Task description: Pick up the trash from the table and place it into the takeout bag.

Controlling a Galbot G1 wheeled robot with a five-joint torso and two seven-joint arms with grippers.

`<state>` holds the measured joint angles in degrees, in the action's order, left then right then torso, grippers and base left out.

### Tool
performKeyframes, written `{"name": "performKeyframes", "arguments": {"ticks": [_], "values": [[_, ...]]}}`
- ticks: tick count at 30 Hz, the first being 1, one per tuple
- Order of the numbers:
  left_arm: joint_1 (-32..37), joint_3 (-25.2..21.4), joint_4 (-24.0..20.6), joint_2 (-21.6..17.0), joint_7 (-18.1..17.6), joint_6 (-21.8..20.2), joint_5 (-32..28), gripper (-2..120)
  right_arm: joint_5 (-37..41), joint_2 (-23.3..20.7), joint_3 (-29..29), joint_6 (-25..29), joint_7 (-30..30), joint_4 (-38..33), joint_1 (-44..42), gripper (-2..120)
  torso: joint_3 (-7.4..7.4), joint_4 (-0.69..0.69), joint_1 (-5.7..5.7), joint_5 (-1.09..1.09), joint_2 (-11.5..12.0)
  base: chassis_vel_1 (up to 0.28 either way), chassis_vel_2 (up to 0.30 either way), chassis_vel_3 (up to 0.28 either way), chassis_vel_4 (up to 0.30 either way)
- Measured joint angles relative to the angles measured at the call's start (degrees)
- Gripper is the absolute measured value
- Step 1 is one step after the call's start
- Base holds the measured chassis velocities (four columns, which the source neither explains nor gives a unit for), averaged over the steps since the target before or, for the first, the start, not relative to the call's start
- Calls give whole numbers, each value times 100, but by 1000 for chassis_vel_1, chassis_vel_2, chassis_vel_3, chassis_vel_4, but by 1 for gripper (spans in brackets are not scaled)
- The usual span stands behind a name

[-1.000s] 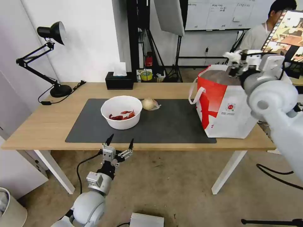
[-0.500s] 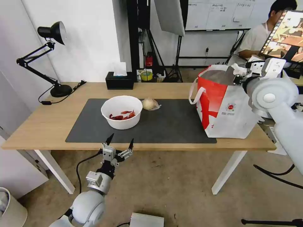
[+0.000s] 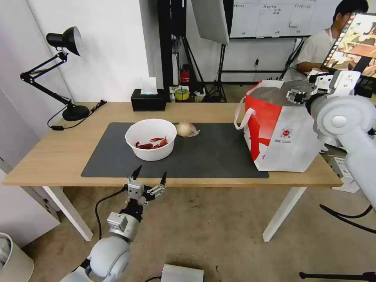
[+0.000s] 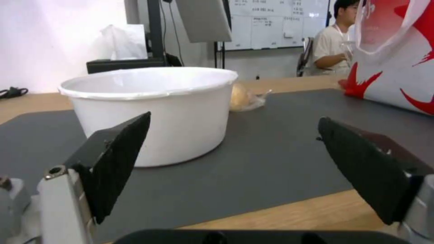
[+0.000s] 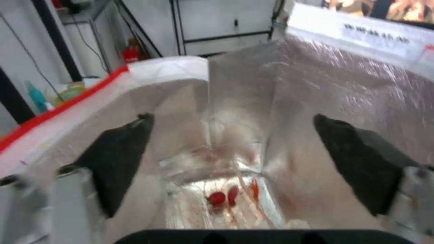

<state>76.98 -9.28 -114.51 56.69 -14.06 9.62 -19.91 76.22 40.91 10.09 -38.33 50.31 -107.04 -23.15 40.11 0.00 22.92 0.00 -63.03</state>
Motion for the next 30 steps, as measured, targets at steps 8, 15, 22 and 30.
{"name": "performKeyframes", "arguments": {"ticks": [8,15,22,30], "values": [[31,-37,-55,-3,2,0,0,100,-881,-41,-126,1200,-1877,-246,-132,100,0,1,0,0,0,0,0,0,0],[26,-98,-66,-25,2,0,-24,100,-1358,-169,-237,1977,-3237,-515,-502,100,0,1,0,0,0,0,0,0,0],[31,-186,-73,-63,2,12,-45,100,-2007,-397,-41,2553,-4403,-902,-1867,100,0,-2,0,3,0,0,0,0,0],[383,-596,-141,27,111,109,-19,100,-2592,-59,-13,3232,-4595,-979,-3111,100,0,4,-1,-1,0,0,0,0,0]]}}
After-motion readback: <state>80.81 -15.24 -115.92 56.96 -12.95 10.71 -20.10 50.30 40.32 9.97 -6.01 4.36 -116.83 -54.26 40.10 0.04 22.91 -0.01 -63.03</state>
